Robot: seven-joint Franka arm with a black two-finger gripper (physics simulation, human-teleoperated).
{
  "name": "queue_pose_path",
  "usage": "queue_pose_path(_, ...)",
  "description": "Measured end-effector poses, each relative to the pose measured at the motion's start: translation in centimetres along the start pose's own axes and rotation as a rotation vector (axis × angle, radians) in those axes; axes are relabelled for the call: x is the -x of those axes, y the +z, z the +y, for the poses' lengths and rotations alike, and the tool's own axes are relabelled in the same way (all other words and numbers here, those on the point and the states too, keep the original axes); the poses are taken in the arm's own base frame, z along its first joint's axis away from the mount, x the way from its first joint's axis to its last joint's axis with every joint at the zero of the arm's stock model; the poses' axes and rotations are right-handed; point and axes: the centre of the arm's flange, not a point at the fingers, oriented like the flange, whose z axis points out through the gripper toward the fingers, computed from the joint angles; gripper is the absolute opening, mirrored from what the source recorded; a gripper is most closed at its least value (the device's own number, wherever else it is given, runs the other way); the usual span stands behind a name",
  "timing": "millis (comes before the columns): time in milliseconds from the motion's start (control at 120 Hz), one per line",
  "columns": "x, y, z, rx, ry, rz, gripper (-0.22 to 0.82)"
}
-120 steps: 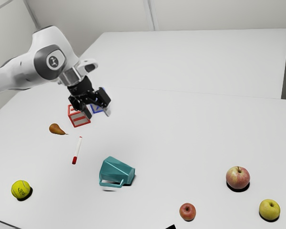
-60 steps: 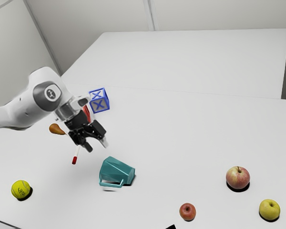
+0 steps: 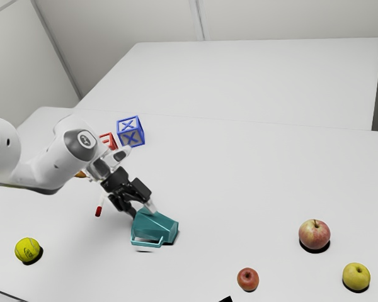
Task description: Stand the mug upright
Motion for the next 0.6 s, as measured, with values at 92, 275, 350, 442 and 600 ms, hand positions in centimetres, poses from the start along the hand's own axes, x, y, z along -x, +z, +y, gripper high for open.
queue_pose_path(92, 0.1, 0.3, 0.1, 0.050, 0.011, 0.023, 0.60)
queue_pose_path(275, 1.2, 1.7, -0.5, 0.115, 0.025, 0.027, 0.60)
queue_pose_path(350, 1.6, 1.8, -0.9, 0.126, 0.032, 0.028, 0.60)
queue_pose_path(442, 1.8, 1.6, -1.4, 0.140, 0.042, 0.043, 0.60)
queue_pose_path(600, 2.1, 0.9, -2.4, 0.172, 0.050, 0.077, 0.60)
